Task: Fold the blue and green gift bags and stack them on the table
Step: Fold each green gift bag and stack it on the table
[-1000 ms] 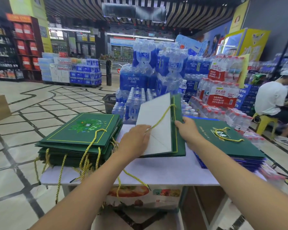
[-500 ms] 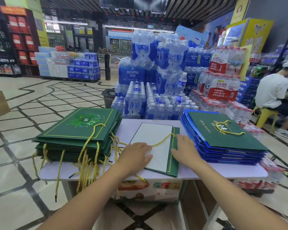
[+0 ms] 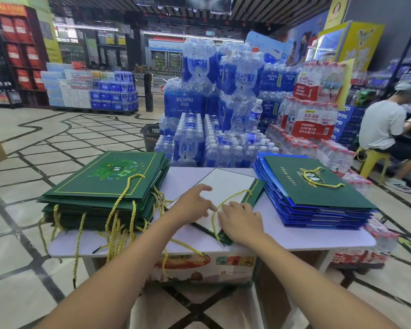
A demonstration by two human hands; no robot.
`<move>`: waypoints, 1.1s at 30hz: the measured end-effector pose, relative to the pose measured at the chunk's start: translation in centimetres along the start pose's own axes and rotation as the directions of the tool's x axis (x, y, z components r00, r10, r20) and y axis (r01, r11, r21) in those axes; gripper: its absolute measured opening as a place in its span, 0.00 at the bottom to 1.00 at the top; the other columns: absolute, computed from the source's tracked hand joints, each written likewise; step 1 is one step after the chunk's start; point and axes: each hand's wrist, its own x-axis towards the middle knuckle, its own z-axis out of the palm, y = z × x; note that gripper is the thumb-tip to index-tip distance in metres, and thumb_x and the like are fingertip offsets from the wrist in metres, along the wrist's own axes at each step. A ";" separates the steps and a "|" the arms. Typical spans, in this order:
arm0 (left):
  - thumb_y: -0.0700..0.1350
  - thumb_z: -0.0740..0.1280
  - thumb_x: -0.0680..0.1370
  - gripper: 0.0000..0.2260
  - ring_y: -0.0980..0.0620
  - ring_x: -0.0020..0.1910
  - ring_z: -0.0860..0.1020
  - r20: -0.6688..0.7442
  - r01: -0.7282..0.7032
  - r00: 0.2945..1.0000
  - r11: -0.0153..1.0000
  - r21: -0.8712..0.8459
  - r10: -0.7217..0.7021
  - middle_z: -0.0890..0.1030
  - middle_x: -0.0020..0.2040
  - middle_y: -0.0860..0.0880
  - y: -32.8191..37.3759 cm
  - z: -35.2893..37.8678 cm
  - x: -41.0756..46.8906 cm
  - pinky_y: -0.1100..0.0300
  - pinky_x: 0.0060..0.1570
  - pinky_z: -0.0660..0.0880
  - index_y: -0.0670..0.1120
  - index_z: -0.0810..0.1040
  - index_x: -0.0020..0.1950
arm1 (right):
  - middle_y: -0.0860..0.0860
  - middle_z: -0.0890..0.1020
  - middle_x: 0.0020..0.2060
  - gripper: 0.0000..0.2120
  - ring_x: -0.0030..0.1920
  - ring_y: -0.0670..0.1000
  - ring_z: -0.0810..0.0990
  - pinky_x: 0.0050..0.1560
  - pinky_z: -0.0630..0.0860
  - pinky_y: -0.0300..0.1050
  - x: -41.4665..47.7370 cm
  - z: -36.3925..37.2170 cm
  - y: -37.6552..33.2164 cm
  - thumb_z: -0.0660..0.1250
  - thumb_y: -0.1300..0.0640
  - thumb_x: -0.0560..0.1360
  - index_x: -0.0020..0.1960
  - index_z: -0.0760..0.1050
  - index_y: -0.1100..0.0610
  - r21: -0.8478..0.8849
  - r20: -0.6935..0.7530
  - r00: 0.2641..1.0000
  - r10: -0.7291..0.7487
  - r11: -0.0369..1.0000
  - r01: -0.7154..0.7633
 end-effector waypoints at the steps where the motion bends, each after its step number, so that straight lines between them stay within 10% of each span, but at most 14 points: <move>1: 0.39 0.61 0.81 0.17 0.51 0.43 0.82 -0.063 -0.052 0.997 0.998 0.023 0.053 0.86 0.49 0.54 -0.2 -0.1 -0.2 0.61 0.33 0.73 0.54 0.72 0.68 | 0.50 0.77 0.54 0.17 0.62 0.58 0.71 0.58 0.69 0.56 0.2 -0.6 0.0 0.49 0.49 0.81 0.52 0.77 0.50 0.065 -0.010 0.999 0.053 0.997 -0.052; 4: 0.37 0.58 0.79 0.18 0.52 0.45 0.80 -0.155 -0.130 0.974 0.964 0.230 0.168 0.83 0.54 0.55 -1.9 -0.4 -0.7 0.59 0.40 0.74 0.54 0.78 0.63 | 0.47 0.78 0.43 0.16 0.49 0.54 0.74 0.47 0.67 0.50 0.3 -2.5 0.7 0.55 0.45 0.79 0.39 0.74 0.50 0.085 -0.223 0.973 0.067 0.995 -0.049; 9: 0.37 0.58 0.79 0.21 0.48 0.62 0.75 -0.008 -0.239 0.960 0.833 0.499 0.280 0.81 0.63 0.50 -4.5 0.4 -0.3 0.50 0.59 0.75 0.55 0.84 0.62 | 0.45 0.79 0.33 0.29 0.38 0.47 0.78 0.39 0.72 0.45 -2.1 -3.3 -1.5 0.58 0.23 0.69 0.37 0.74 0.50 0.002 -0.008 0.992 -0.124 0.992 0.124; 12: 0.37 0.56 0.81 0.22 0.47 0.63 0.71 0.010 -0.238 0.959 0.790 0.565 0.282 0.78 0.65 0.50 -4.8 0.7 -0.4 0.46 0.60 0.74 0.56 0.80 0.68 | 0.46 0.80 0.33 0.19 0.38 0.49 0.79 0.37 0.73 0.44 -2.5 -2.7 -2.2 0.65 0.36 0.71 0.36 0.76 0.51 -0.071 0.079 0.979 -0.186 0.979 0.192; 18: 0.59 0.54 0.85 0.18 0.47 0.66 0.68 0.055 -0.240 0.958 0.681 0.691 0.282 0.73 0.67 0.50 -4.1 1.1 -1.3 0.50 0.62 0.69 0.62 0.74 0.72 | 0.52 0.77 0.24 0.17 0.27 0.50 0.75 0.36 0.77 0.46 -1.3 -4.8 -1.0 0.65 0.45 0.66 0.29 0.75 0.58 0.374 0.176 0.978 -0.110 0.927 0.037; 25: 0.82 0.48 0.70 0.43 0.43 0.75 0.64 0.099 -0.198 0.975 0.570 0.797 0.200 0.62 0.81 0.51 -3.0 1.7 -3.0 0.43 0.70 0.64 0.57 0.68 0.76 | 0.49 0.87 0.35 0.11 0.30 0.49 0.83 0.31 0.72 0.39 -0.5 -6.8 2.1 0.65 0.56 0.77 0.39 0.82 0.58 0.574 0.053 0.995 0.083 0.813 -0.098; 33: 0.74 0.55 0.71 0.42 0.35 0.80 0.56 0.144 -0.166 0.986 0.565 0.809 0.084 0.58 0.83 0.45 -1.2 3.5 -4.0 0.36 0.73 0.58 0.51 0.58 0.79 | 0.55 0.87 0.39 0.06 0.31 0.54 0.84 0.33 0.80 0.45 0.1 -5.1 3.0 0.62 0.61 0.79 0.50 0.76 0.63 0.793 0.040 0.979 0.200 0.590 -0.152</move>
